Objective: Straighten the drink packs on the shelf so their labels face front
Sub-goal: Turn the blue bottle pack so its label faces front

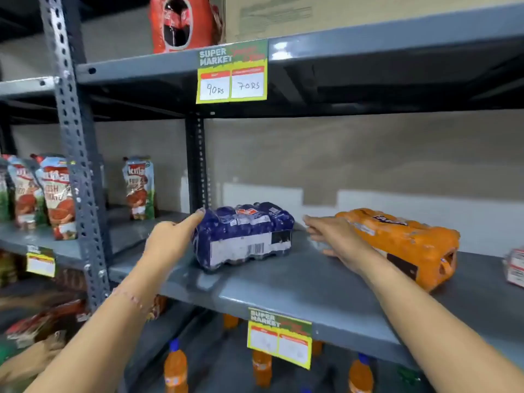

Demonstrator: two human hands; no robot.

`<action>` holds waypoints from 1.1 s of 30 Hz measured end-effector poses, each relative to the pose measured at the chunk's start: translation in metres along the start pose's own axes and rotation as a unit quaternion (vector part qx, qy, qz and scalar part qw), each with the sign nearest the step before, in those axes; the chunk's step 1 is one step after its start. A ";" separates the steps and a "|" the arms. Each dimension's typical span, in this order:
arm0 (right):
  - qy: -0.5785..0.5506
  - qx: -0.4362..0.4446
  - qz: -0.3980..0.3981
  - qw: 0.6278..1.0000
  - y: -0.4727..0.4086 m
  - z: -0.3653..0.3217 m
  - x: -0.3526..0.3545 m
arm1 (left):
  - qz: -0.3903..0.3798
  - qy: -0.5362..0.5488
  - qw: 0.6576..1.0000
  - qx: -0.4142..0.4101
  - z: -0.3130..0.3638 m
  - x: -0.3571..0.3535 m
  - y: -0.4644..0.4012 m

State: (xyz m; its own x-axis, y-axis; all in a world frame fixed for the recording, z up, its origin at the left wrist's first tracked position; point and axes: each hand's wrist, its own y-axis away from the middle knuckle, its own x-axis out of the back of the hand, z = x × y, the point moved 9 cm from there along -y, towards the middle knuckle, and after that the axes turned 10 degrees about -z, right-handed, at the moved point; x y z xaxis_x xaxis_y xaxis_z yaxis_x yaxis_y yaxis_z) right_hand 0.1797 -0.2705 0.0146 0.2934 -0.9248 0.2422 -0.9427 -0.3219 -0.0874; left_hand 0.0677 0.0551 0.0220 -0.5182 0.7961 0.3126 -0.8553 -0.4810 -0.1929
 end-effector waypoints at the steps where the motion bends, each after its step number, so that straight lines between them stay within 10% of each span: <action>1: -0.004 -0.015 -0.014 1.000 -0.015 0.002 -0.008 | -0.029 0.015 0.999 0.038 -0.007 -0.006 -0.009; 9: -0.053 -0.006 -0.055 0.997 -0.087 0.009 -0.048 | -0.078 0.171 0.982 0.034 -0.013 -0.036 -0.047; 20: 0.013 0.087 -0.063 0.994 -0.079 0.011 -0.023 | -0.148 0.058 0.967 -0.199 -0.006 -0.041 -0.051; 33: -0.222 0.081 -0.061 0.970 -0.089 0.016 -0.013 | -0.080 0.120 0.989 -0.043 -0.021 -0.036 -0.089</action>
State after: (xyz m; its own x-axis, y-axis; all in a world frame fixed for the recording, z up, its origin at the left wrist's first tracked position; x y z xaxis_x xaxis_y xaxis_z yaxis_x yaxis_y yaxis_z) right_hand 0.2622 -0.2330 0.0039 0.4741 -0.8625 -0.1770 -0.8702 -0.4283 -0.2434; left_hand 0.1625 0.0770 0.0079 -0.3517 0.9287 0.1172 -0.9175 -0.3172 -0.2398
